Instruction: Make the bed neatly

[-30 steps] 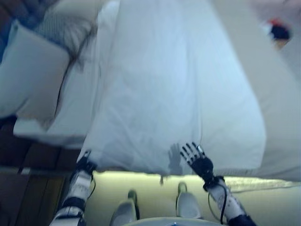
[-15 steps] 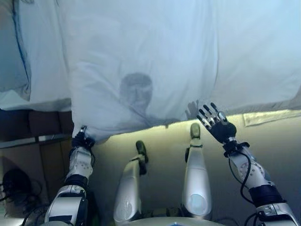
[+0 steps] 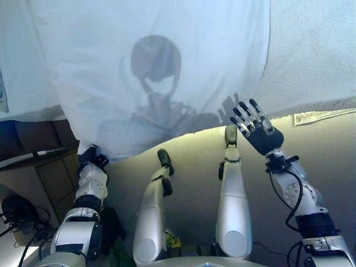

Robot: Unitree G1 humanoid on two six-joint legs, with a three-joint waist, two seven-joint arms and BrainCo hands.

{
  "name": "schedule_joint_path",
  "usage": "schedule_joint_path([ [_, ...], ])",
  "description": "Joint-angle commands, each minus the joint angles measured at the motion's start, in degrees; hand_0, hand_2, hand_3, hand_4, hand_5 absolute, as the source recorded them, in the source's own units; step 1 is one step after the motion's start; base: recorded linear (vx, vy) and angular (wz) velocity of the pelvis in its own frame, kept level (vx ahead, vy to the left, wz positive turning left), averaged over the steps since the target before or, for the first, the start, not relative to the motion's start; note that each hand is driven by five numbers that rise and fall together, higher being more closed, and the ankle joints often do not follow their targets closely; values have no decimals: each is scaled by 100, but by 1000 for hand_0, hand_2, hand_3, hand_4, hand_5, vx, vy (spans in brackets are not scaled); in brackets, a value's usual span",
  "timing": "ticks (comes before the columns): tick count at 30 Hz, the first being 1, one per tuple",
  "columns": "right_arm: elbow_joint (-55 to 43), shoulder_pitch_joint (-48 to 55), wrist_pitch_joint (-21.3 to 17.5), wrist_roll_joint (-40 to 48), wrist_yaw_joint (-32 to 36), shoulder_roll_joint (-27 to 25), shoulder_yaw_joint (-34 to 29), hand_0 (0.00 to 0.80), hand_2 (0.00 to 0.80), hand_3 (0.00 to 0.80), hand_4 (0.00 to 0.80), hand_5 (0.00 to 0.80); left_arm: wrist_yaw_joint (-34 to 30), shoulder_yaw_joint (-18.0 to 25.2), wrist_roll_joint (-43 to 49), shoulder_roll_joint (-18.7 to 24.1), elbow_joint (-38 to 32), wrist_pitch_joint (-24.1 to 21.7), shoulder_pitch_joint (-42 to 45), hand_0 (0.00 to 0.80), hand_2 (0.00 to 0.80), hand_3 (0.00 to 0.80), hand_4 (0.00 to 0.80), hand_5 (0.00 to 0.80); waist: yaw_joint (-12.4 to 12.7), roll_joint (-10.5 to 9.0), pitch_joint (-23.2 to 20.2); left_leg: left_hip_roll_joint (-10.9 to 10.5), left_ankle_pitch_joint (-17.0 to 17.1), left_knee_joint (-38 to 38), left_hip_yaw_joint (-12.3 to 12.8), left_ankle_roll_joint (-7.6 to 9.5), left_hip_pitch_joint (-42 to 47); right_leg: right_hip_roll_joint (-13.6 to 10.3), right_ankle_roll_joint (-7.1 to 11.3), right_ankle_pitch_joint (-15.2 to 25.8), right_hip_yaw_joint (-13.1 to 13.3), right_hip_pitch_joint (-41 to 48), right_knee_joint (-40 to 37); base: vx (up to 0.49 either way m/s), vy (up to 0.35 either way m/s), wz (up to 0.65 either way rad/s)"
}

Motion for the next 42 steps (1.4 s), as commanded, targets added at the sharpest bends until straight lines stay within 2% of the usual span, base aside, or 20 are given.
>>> schedule_joint_path([
  [1, -522, -33, -13, 0, 122, -71, -244, 0, 0, 0, 0, 0, 2, 203, 26, 565, 569, -96, 98, 800, 800, 800, 800, 800, 18, -232, 27, 310, 653, 222, -520, -297, -639, -155, 143, -230, 58, -233, 447, 74, 121, 3],
  [5, -647, -338, 84, -135, 60, -188, -313, 0, 0, 0, 0, 0, -36, 176, -87, 245, 366, -269, 138, 800, 800, 800, 800, 800, 91, -210, 27, 292, 560, 529, -611, -287, -1049, -86, 65, -343, 153, -638, 771, -14, 108, 0],
  [11, -992, -542, 6, -12, -197, -241, -409, 0, 0, 0, 0, 0, 149, 32, 82, 96, -143, -303, 107, 800, 800, 800, 800, 800, 208, -278, 27, 245, 215, 1498, -706, -183, -1979, -7, -85, -563, 264, -1364, 1536, -58, 60, 9],
  [15, -1190, -587, -21, 181, -221, -313, -413, 0, 0, 0, 0, 0, 147, 54, 76, 307, -239, -195, -61, 800, 800, 800, 800, 800, 260, -340, 27, 243, 100, 2001, -762, -125, -2542, 99, -182, -618, 281, -1769, 1922, -75, 6, 4],
  [22, -1290, -592, -517, 330, -200, -343, -211, 0, 0, 0, 0, 0, 94, -34, 303, 591, -171, -285, -242, 800, 800, 800, 800, 800, 366, -554, 27, 268, 29, 2433, -828, -41, -3327, 213, -289, -653, 134, -2323, 2271, -78, -62, 6],
  [26, -1372, -609, -686, 588, -344, -416, -136, 0, 0, 0, 0, 0, 973, -37, 787, 833, -43, 41, -242, 800, 800, 800, 800, 800, 414, -659, 27, 284, -20, 2595, -850, 13, -3591, 251, -335, -659, 56, -2480, 2338, -22, -36, -3],
  [29, -1422, -577, -848, 741, -328, -487, -2, 0, 0, 0, 0, 0, 2053, 133, 596, 1290, 234, 557, -445, 800, 800, 800, 800, 800, 472, -746, 27, 263, -26, 2646, -883, 24, -3693, 252, -358, -616, -8, -2506, 2318, 4, -12, -2],
  [31, -1423, -560, -955, 813, -276, -459, 91, 0, 0, 0, 0, 0, 2446, 275, 497, 1533, 387, 759, -579, 800, 800, 800, 800, 800, 507, -821, 27, 255, -21, 2629, -926, 6, -3674, 246, -345, -583, -66, -2444, 2257, 15, -61, -6],
  [33, -1416, -559, -991, 859, -241, -455, 110, 0, 0, 0, 0, 0, 2580, 332, 425, 1655, 434, 835, -661, 800, 800, 800, 800, 800, 520, -860, 27, 252, -10, 2582, -942, -7, -3621, 230, -334, -553, -112, -2372, 2175, 14, -59, -3],
  [34, -1398, -575, -1009, 900, -224, -442, 132, 0, 0, 0, 0, 0, 2632, 406, 300, 1770, 506, 873, -764, 461, 461, 461, 461, 461, 529, -888, 27, 255, 12, 2509, -957, -27, -3546, 216, -313, -526, -150, -2285, 2086, 21, -62, -2],
  [35, -1365, -578, -1032, 917, -186, -430, 150, 0, 0, 0, 0, 0, 2571, 434, 101, 1867, 595, 962, -850, 47, 47, 47, 47, 47, 531, -897, 27, 261, 27, 2441, -962, -47, -3471, 199, -300, -502, -177, -2212, 2003, 28, -53, -2],
  [36, -1331, -594, -1047, 930, -163, -419, 172, 0, 0, 0, 0, 0, 2341, 442, -137, 1948, 758, 1015, -907, 0, 0, 0, 0, 0, 533, -900, 27, 262, 45, 2369, -969, -66, -3382, 178, -286, -475, -202, -2132, 1923, 30, -27, -3],
  [39, -1323, -651, -921, 981, -142, -422, 140, 0, 0, 0, 0, 0, 1368, 524, -1013, 1969, 1075, 769, -910, 0, 0, 0, 0, 0, 514, -855, 27, 256, 127, 2105, -978, -104, -3079, 153, -232, -417, -222, -1906, 1677, 32, 21, -5],
  [41, -1333, -603, -804, 966, -69, -387, 51, 0, 0, 0, 0, 0, 589, 546, -1149, 1865, 1095, 511, -754, 0, 0, 0, 0, 0, 507, -807, 27, 272, 178, 1923, -958, -119, -2882, 110, -205, -372, -222, -1774, 1521, 20, 38, -2],
  [42, -1360, -514, -770, 940, -7, -341, -16, 0, 0, 0, 0, 0, 461, 554, -1106, 1775, 1003, 438, -607, 0, 0, 0, 0, 0, 513, -775, 27, 278, 208, 1827, -940, -118, -2787, 80, -189, -345, -237, -1691, 1423, 12, 18, 4],
])
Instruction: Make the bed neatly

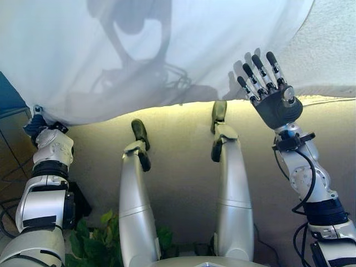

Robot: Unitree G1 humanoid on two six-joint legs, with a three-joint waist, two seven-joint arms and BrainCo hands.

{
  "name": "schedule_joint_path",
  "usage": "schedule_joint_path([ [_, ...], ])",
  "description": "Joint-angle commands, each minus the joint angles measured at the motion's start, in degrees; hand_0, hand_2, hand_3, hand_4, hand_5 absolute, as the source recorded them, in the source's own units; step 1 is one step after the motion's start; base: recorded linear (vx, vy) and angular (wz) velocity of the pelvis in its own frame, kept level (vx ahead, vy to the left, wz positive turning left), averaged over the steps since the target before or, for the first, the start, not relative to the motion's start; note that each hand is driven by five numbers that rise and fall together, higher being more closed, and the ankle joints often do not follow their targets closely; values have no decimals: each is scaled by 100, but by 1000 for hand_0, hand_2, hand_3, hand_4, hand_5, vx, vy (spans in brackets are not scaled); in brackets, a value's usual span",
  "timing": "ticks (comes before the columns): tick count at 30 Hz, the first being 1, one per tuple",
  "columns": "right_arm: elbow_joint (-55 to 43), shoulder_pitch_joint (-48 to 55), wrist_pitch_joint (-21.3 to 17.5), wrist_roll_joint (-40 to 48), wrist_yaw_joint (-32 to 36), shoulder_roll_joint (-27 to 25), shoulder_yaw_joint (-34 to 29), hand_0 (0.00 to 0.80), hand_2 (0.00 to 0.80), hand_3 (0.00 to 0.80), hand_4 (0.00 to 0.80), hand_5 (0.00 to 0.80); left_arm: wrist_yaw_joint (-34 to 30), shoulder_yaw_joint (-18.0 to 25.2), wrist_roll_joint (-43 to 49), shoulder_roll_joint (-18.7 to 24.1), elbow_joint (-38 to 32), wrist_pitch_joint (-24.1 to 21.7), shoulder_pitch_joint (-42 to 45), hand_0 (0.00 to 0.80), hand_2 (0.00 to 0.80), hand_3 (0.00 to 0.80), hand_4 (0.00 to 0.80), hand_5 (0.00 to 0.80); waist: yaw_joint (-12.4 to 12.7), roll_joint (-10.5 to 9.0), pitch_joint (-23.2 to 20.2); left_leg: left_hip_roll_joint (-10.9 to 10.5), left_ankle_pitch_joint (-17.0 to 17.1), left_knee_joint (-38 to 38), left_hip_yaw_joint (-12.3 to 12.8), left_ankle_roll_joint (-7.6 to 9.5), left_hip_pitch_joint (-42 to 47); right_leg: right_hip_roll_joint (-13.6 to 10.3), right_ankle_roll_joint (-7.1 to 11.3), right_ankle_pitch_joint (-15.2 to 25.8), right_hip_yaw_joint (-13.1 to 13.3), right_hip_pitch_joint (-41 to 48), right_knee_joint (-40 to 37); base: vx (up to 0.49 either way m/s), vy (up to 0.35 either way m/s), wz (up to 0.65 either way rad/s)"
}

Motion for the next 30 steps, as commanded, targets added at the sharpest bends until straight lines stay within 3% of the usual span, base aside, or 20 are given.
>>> schedule_joint_path([
  [1, -606, 218, 20, 221, 329, 156, -316, 0, 0, 0, 0, 0, -822, 413, -301, 348, 199, -478, 768, 0, 0, 0, 0, 0, 143, -234, 48, -152, 850, -562, -65, 133, 90, -354, 157, 129, -69, 671, -393, 5, 3, 9],
  [7, -615, 474, 157, 48, 580, 293, -636, 0, 0, 0, 0, 0, -1929, 750, -1384, -300, -120, -345, 1874, 0, 0, 0, 0, 0, 241, -53, 48, -189, 912, -880, -71, 134, 463, -465, 212, 151, -97, 952, -629, -6, 16, 9],
  [14, -453, 792, 45, 30, 969, 328, -760, 0, 0, 0, 0, 0, -1775, 1053, -1561, -612, -304, -552, 2636, 0, 0, 0, 0, 0, 290, 50, 48, -207, 969, -1068, -17, 134, 746, -519, 265, 234, -135, 1200, -876, 5, 10, 2],
  [17, -405, 912, -105, 48, 1107, 353, -723, 0, 0, 0, 0, 0, -1758, 1136, -1607, -692, -808, -1330, 2782, 0, 0, 0, 0, 0, 315, 40, 48, -206, 963, -1088, -25, 129, 787, -530, 278, 269, -134, 1255, -942, 1, -28, -1],
  [19, -414, 1062, -345, 37, 1233, 451, -678, 0, 0, 0, 0, 0, -2130, 1092, -1896, -896, -1890, -2232, 2907, 0, 0, 0, 0, 0, 381, 1, 48, -224, 932, -1085, -42, 148, 753, -544, 281, 278, -185, 1272, -994, -16, -146, 4],
  [23, -517, 1476, -742, -131, 1388, 857, -712, 0, 0, 0, 0, 0, -4460, 912, -2946, -1834, -3910, -2659, 3440, 0, 0, 0, 0, 0, 562, 16, 48, -297, 821, -1072, -111, 215, 686, -620, 296, 308, -298, 1308, -1086, -15, -176, 18],
  [26, -534, 1641, -792, -193, 1548, 1135, -851, 0, 0, 0, 0, 0, -6788, 684, -3647, -2421, -5107, -1819, 3721, 0, 0, 0, 0, 0, 662, 38, 48, -325, 761, -1060, -133, 259, 618, -666, 307, 355, -368, 1312, -1151, -8, -120, 21],
  [27, -520, 1619, -728, -236, 1604, 1229, -896, 0, 0, 0, 0, 0, -8068, 538, -3867, -2576, -5465, -1086, 3793, 0, 0, 0, 0, 0, 666, 61, 48, -332, 742, -1067, -131, 262, 616, -681, 311, 381, -375, 1315, -1185, 2, -16, 21],
  [28, -513, 1583, -655, -268, 1616, 1259, -908, 0, 0, 0, 0, 0, -8797, 362, -3736, -2610, -5624, -969, 3883, 0, 0, 0, 0, 0, 656, 79, 48, -329, 720, -1064, -133, 259, 619, -686, 308, 407, -373, 1318, -1202, 2, 19, 17],
  [29, -499, 1570, -616, -255, 1637, 1245, -911, 0, 0, 0, 0, 0, -9127, 153, -3622, -2576, -5842, -1069, 3976, 0, 0, 0, 0, 0, 638, 84, 48, -326, 715, -1072, -122, 257, 612, -679, 305, 444, -365, 1309, -1242, 0, 41, 9],
  [30, -537, 1563, -564, -217, 1604, 1192, -895, 0, 0, 0, 0, 0, -8935, -112, -3537, -2477, -6268, -1214, 4087, 0, 0, 0, 0, 0, 618, 89, 48, -322, 737, -1090, -108, 262, 603, -654, 301, 499, -331, 1291, -1269, -1, 42, 3],
])
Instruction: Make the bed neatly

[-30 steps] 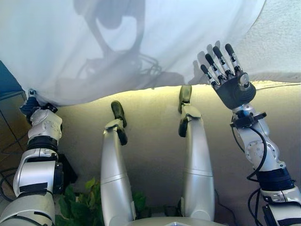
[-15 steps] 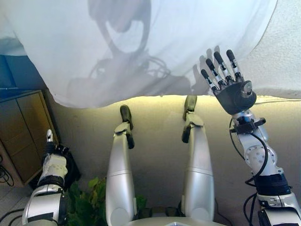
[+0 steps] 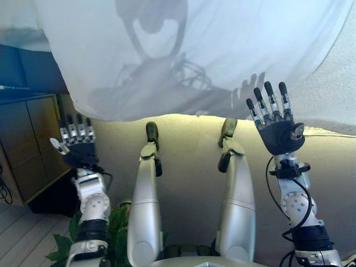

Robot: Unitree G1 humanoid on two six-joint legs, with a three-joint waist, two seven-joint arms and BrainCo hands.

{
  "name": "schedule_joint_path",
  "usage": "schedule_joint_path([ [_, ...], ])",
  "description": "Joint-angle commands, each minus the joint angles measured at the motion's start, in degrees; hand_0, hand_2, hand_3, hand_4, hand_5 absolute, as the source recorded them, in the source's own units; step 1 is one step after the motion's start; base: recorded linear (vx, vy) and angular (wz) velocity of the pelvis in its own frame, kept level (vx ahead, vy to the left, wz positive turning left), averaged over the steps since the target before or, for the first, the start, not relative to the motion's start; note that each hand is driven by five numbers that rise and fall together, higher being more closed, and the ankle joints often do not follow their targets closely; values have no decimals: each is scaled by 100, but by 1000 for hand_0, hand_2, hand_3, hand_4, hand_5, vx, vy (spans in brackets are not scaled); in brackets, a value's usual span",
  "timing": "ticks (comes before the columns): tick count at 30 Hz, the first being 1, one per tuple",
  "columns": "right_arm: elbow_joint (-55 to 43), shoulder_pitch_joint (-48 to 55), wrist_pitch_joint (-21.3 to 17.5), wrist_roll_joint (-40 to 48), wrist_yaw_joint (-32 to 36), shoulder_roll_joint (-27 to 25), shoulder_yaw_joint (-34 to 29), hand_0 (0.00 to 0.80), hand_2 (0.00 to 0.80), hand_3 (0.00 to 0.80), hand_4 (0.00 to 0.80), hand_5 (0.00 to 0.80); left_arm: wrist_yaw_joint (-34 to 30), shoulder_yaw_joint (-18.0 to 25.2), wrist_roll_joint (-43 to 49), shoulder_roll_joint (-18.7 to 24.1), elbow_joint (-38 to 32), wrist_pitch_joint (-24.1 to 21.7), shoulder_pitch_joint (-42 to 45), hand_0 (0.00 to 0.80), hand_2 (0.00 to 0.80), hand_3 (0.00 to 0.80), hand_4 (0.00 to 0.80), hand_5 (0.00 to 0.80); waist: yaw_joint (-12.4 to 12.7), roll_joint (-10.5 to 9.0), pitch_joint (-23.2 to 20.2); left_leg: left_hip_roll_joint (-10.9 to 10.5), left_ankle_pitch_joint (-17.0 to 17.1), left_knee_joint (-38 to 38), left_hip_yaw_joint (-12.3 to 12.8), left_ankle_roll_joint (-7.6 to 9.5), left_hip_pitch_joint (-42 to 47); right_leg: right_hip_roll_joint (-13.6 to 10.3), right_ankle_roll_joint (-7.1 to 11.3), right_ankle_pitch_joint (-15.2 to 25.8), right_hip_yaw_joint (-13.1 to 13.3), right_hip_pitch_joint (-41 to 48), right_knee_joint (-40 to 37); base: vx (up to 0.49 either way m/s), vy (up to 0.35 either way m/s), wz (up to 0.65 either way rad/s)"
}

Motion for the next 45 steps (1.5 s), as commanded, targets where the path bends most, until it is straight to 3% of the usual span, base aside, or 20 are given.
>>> schedule_joint_path([
  [1, -615, 243, 2, -23, 196, -121, -259, 0, 0, 0, 0, 0, -981, -201, 180, 400, -1328, -116, 569, 0, 0, 0, 0, 0, -35, 84, 45, -94, 207, 290, 51, 309, -358, -284, 279, 538, 197, 359, -613, -2, 45, 1],
  [8, -327, -115, 327, 67, 321, -289, -230, 0, 0, 0, 0, 0, 391, -84, 190, 902, -743, 46, -644, 0, 0, 0, 0, 0, -247, -75, 45, -11, 238, 348, 148, 286, -378, -193, 244, 477, 262, 338, -443, 0, 38, -2],
  [15, -284, -653, 661, -137, 29, -281, -136, 0, 0, 0, 0, 0, 1107, 10, 430, 1318, 286, 134, -1950, 0, 0, 0, 0, 0, -455, -265, 45, 92, 286, 392, 216, 217, -513, -106, 206, 481, 308, 217, -385, 13, 57, -9],
  [21, -48, -981, 746, -262, -93, -380, -65, 0, 0, 0, 0, 0, 1821, 116, 301, 1749, 957, 171, -2495, 0, 0, 0, 0, 0, -517, -320, 45, 125, 334, 417, 259, 186, -588, -143, 184, 570, 327, 142, -477, 40, 89, -19],
  [27, 1196, -1656, -354, -452, 5, -631, 860, 0, 0, 0, 0, 0, 1751, -176, -82, 1680, 1841, 36, -2881, 0, 0, 0, 0, 0, -439, -41, 45, 58, 310, 431, 331, 146, -583, -273, 201, 544, 457, 1, -501, 41, 138, -6],
  [30, 1784, -1958, -716, -441, 79, -662, 1093, 0, 0, 0, 0, 0, 1989, -305, -129, 1601, 2145, -58, -3006, 0, 0, 0, 0, 0, -370, 60, 45, 17, 257, 559, 297, 144, -702, -337, 199, 524, 504, -132, -408, 20, 58, -4],
  [39, 2657, -2700, -1169, -307, -50, -801, 1547, 0, 0, 0, 0, 0, 3206, -723, 968, 1851, 3183, -22, -3262, 0, 0, 0, 0, 0, -221, 278, 45, 20, 253, 681, 340, 122, -918, -464, 239, 558, 508, -354, -323, 11, 36, 3],
  [45, 2910, -2897, -1324, -390, -145, -852, 1742, 0, 0, 0, 0, 0, 4612, -660, 1762, 1951, 4027, 259, -3133, 0, 0, 0, 0, 0, -179, 434, 45, 38, 260, 684, 393, 101, -864, -531, 260, 521, 537, -352, -341, 15, 71, 3],
])
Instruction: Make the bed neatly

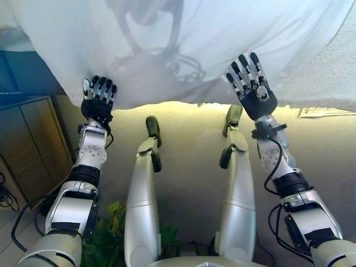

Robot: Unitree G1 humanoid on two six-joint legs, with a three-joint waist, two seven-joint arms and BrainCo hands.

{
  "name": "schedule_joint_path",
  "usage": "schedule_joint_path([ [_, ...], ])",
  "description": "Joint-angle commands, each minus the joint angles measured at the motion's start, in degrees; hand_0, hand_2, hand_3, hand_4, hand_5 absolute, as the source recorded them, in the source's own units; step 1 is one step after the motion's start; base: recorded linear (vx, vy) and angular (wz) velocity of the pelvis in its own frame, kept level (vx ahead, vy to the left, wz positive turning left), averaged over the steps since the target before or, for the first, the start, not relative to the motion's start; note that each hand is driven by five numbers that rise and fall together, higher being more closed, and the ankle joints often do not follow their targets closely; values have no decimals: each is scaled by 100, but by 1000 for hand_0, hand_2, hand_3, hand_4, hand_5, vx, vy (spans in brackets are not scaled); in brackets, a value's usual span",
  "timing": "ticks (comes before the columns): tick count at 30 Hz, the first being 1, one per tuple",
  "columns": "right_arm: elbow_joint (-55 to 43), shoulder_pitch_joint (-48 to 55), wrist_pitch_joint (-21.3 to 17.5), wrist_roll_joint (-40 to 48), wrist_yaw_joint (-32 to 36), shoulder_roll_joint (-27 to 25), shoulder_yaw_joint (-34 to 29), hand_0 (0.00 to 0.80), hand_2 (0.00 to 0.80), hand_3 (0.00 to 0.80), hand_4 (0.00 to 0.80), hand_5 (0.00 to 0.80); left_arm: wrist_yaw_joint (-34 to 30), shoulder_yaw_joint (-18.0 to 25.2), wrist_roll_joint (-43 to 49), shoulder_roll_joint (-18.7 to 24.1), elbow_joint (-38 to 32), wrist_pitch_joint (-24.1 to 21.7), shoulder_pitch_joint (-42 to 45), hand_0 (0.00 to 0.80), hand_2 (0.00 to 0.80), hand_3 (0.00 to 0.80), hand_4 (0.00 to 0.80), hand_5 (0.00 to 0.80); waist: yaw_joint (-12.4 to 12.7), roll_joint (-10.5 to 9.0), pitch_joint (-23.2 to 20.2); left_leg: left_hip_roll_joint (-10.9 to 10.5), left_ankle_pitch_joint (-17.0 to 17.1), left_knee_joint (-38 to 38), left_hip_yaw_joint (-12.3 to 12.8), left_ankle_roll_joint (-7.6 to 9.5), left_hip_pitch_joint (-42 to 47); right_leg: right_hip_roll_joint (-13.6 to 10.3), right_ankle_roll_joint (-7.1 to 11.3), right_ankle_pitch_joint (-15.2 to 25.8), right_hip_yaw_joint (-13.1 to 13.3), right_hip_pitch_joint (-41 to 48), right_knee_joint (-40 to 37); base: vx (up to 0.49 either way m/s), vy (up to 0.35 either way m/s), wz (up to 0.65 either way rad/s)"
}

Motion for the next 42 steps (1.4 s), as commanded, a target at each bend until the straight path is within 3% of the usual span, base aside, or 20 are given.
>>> schedule_joint_path([
  [1, -306, -6, -312, -39, 15, -337, 249, 0, 0, 0, 0, 0, 777, 384, 699, 282, 748, 172, 52, 0, 0, 0, 0, 0, -98, 448, 12, 92, 468, 86, -211, -191, -281, -419, 112, -32, 69, 200, 1, 7, 51, 2],
  [8, -378, -127, -464, -148, -247, -334, 509, 0, 0, 0, 0, 0, 1235, 499, 1135, 439, 1695, 595, -118, 0, 0, 0, 0, 0, -97, 521, 12, 104, 550, -4, -185, -219, -233, -472, 127, -69, 76, 186, -1, -12, 27, 0],
  [16, -676, 65, -792, -310, -518, -233, 652, 0, 0, 0, 0, 0, 2433, 979, 741, 969, 2258, 767, -130, 0, 0, 0, 0, 0, -46, 541, 12, 114, 641, -161, -204, -232, -100, -485, 132, -100, 30, 307, -111, -35, -20, 1],
  [22, -717, 270, -1004, -167, -426, -12, 743, 0, 0, 0, 0, 0, 2240, 1250, 366, 1088, 2251, 623, 29, 0, 0, 0, 0, 0, 9, 482, 12, 165, 747, -481, -256, -233, 372, -560, 181, -103, -148, 804, -358, -42, -99, 2],
  [25, -826, 506, -1087, -133, -377, 72, 635, 0, 0, 0, 0, 0, 2091, 1348, 309, 894, 2045, 543, 376, 0, 0, 0, 0, 0, 39, 478, 12, 131, 963, -750, -283, -182, 653, -664, 172, 76, -293, 1113, -615, -103, -141, 12],
  [31, -919, 978, -1075, -355, -508, 287, 328, 0, 0, 0, 0, 0, 2173, 1745, 790, 356, 1534, -45, 1510, 0, 0, 0, 0, 0, 177, 493, 12, 126, 954, -1103, -383, -174, 1743, -753, 207, -66, -615, 2200, -723, -52, -117, 13],
  [34, -867, 1155, -1112, -585, -1075, 400, 146, 0, 0, 0, 0, 0, 2467, 1818, 1203, 193, 975, -288, 1835, 0, 0, 0, 0, 0, 238, 463, 12, 85, 969, -1346, -429, -159, 2333, -727, 195, -139, -737, 2819, -774, -32, -146, 7],
  [37, -921, 1939, -1205, -871, -1153, 387, -397, 0, 0, 0, 0, 0, 2205, 1944, 1395, -251, 175, -842, 2532, 0, 0, 0, 0, 0, 245, 359, -28, 86, 958, -1570, -456, -113, 2905, -626, 185, -164, -767, 3370, -862, -27, -161, 8],
  [40, -1307, 2741, -827, -948, -1105, 448, -932, 0, 0, 0, 0, 0, 1935, 1954, 1625, -610, -697, -1348, 3156, 0, 0, 0, 0, 0, 234, 143, -252, 153, 959, -1938, -458, -82, 3405, -479, 202, -157, -802, 3863, -1098, 23, -181, 12],
  [42, -1683, 3218, -449, -963, -1157, 439, -1231, 0, 0, 0, 0, 0, 1885, 1958, 1935, -672, -1206, -1456, 3429, 0, 0, 0, 0, 0, 198, -20, -478, 188, 968, -2234, -458, -66, 3759, -371, 229, -151, -827, 4237, -1336, 51, -191, 5],
])
